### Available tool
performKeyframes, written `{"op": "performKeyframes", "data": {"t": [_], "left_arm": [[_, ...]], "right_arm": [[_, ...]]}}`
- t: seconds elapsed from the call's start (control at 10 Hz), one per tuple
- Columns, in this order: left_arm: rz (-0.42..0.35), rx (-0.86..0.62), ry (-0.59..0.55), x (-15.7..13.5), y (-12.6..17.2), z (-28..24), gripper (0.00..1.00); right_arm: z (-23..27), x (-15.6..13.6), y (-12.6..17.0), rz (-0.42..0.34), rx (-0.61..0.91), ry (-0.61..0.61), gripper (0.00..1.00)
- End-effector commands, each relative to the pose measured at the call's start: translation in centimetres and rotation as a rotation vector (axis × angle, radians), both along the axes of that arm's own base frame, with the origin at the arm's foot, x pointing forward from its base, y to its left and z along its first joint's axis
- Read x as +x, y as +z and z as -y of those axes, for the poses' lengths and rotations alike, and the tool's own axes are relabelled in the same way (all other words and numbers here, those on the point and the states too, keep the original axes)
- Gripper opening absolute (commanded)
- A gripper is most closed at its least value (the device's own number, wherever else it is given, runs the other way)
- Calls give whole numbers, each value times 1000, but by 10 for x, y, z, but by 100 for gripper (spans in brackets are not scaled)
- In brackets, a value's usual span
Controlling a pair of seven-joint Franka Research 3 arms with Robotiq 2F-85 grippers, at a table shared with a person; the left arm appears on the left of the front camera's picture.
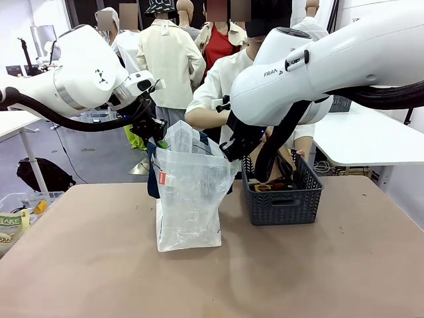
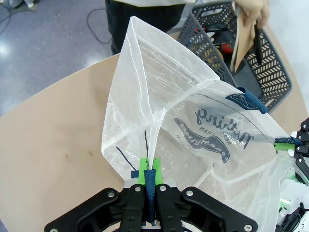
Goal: Transfer purchased items from the store into the shopping bag.
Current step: Move the Reusable shopping bag to the right side of the table.
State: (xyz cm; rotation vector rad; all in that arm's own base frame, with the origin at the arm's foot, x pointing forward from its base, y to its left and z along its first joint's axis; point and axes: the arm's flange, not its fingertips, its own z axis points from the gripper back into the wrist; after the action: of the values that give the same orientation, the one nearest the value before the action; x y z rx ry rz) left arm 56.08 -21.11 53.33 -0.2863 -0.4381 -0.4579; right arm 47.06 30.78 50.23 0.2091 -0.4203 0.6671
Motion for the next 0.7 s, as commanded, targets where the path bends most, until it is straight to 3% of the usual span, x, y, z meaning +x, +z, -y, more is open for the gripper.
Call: {"op": "performKeyframes", "data": {"t": [0.0,0.6], "left_arm": [[4,1,-1,0,1,-2,0],[4,1,-1,0,1,-2,0]], "right_arm": [[0,0,0,-1,3,-2,0],[0,0,0,-1,3,-2,0]]}}
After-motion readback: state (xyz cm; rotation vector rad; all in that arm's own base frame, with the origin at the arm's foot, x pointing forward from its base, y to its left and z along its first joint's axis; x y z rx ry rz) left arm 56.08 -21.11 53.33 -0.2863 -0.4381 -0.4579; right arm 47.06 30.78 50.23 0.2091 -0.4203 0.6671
